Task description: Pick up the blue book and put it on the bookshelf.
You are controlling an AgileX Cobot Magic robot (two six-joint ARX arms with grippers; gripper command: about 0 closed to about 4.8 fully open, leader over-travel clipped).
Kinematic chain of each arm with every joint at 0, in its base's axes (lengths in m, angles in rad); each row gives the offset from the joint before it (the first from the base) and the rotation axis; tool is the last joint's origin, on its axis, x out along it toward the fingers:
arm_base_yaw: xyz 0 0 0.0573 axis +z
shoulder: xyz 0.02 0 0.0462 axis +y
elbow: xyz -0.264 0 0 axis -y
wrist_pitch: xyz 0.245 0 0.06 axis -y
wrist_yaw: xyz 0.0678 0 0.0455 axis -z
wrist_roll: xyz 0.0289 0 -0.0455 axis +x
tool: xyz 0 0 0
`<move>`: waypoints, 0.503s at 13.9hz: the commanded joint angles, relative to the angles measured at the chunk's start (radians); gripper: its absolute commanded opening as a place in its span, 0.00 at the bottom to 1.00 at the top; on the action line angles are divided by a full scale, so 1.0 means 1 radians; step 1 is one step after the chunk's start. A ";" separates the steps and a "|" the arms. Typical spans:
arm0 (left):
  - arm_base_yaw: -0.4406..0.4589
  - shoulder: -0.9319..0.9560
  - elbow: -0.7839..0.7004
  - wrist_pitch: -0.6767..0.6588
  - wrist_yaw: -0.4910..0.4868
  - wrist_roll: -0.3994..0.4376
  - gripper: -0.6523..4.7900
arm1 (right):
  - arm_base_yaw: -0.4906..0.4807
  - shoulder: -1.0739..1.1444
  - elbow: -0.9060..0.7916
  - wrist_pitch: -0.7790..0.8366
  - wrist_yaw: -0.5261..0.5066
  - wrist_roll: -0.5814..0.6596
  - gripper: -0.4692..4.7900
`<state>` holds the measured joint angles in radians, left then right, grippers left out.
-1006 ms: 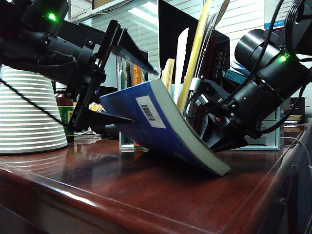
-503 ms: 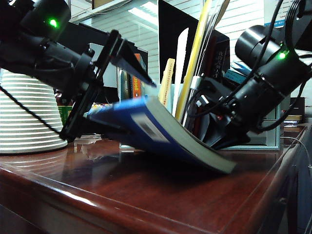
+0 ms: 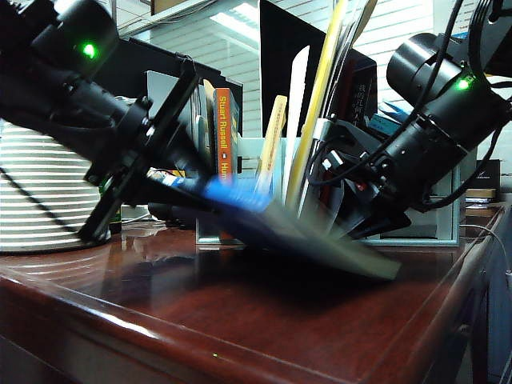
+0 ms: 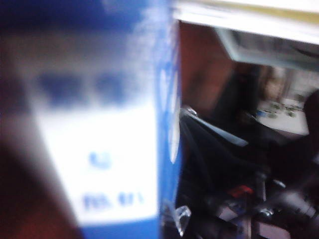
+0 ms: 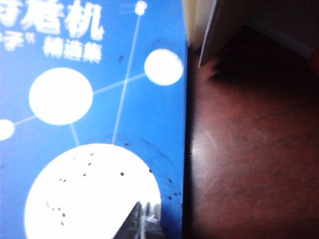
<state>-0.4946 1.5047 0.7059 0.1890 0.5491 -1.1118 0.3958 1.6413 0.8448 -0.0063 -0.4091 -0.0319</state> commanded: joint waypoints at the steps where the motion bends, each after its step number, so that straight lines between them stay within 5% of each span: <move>1: 0.001 -0.008 0.008 0.051 -0.007 0.032 0.11 | 0.001 -0.005 0.014 0.003 0.000 -0.003 0.09; 7: 0.001 -0.089 0.008 -0.016 0.031 0.054 0.11 | -0.004 -0.068 0.090 -0.050 0.041 -0.003 0.09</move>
<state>-0.4938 1.4460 0.7059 0.1379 0.5529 -1.0859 0.3935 1.5906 0.9241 -0.0662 -0.3668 -0.0322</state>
